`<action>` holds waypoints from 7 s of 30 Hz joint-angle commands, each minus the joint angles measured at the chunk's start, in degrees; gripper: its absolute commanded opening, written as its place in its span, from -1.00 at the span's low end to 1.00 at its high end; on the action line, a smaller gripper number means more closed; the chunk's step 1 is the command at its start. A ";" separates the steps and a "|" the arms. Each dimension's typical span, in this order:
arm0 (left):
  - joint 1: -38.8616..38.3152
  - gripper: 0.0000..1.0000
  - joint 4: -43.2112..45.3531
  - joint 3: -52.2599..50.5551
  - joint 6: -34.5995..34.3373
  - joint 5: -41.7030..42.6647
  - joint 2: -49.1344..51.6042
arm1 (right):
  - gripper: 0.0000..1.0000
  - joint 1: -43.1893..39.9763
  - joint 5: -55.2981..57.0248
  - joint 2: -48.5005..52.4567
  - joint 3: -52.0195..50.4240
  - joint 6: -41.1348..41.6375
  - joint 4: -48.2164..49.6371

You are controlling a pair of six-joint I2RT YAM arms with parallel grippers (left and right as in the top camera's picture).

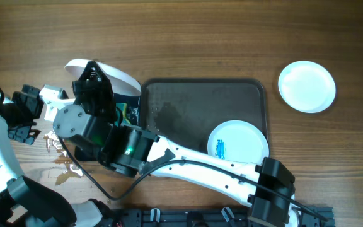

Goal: Clean dirty plates on tray and stack at the side
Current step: 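Lift the plate with the right gripper and set it on the right-side stack, then grip the rim of the remaining blue-smeared plate with the right gripper, then grasp the sponge with the left gripper and move it over the plate, then scrub the blue paint on the plate with the sponge in the left gripper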

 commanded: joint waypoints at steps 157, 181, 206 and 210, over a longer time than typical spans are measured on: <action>-44.87 -0.92 -1.36 1.29 -3.72 -42.40 6.43 | -0.91 -67.04 -85.02 -20.15 -66.47 83.36 -19.21; -56.04 -0.92 -2.80 1.29 -3.69 -15.67 6.45 | -0.92 -48.85 -64.19 -27.67 -56.65 82.51 -29.05; -68.32 -0.92 12.04 1.09 1.66 -0.39 13.99 | -0.92 -48.30 -64.19 -18.29 -56.68 99.32 -27.87; -71.60 -0.92 18.25 1.09 3.39 5.88 20.50 | -0.91 -48.30 -64.28 -18.27 -56.68 100.00 -27.80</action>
